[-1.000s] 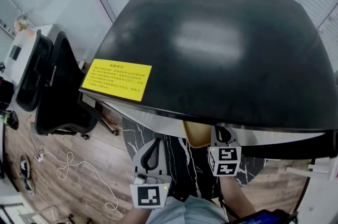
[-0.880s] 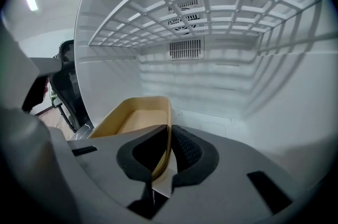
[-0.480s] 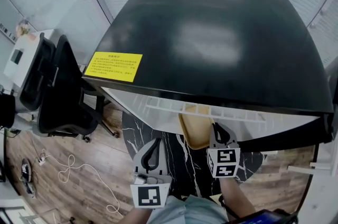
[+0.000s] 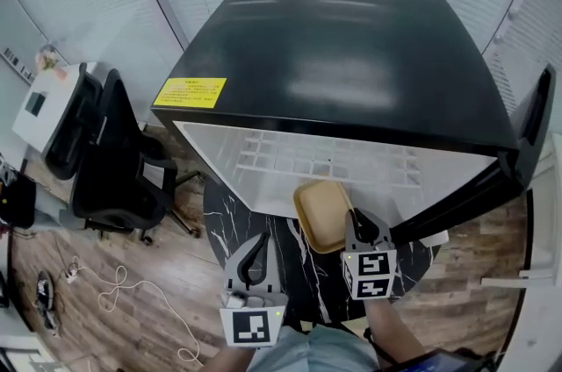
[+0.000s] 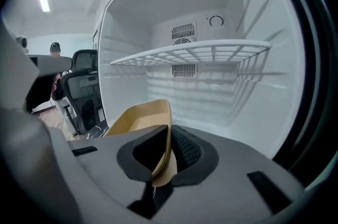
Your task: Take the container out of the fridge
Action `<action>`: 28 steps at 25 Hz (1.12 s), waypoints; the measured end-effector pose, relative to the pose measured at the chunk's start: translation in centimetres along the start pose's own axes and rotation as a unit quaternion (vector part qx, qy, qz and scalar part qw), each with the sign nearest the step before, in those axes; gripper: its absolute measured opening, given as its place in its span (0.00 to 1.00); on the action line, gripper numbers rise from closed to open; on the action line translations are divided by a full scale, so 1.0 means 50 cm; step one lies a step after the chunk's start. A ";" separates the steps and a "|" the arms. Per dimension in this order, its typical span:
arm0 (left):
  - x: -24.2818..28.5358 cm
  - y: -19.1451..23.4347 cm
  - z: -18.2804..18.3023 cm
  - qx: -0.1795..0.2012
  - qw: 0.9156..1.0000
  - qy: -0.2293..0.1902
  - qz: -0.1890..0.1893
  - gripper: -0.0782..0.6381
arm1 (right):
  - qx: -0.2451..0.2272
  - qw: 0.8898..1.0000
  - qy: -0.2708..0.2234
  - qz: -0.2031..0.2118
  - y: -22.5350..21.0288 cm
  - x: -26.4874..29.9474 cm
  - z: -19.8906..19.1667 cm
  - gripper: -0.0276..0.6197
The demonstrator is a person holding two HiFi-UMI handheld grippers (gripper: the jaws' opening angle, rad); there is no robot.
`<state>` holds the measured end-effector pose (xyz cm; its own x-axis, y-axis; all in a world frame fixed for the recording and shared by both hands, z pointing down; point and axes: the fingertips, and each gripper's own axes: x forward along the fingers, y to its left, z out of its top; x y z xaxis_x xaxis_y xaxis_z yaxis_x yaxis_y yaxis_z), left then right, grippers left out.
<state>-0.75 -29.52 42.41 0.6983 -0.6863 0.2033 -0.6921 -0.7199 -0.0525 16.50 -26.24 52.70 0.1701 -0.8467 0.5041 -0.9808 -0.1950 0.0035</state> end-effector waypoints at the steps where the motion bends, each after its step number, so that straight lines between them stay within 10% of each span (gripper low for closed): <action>1: -0.007 -0.006 0.004 0.003 1.000 -0.002 0.000 0.13 | -0.002 1.000 -0.004 0.001 0.000 -0.009 0.001 0.10; 28: -0.236 -0.136 0.109 0.038 0.993 -0.079 0.081 0.13 | -0.047 0.981 -0.138 0.125 0.049 -0.368 0.048 0.10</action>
<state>-3.29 -17.07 35.05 0.6033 -0.7969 0.0317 -0.7860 -0.6008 -0.1459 11.18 -12.35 41.34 -0.0703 -0.9669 0.2453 -0.9974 0.0713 -0.0051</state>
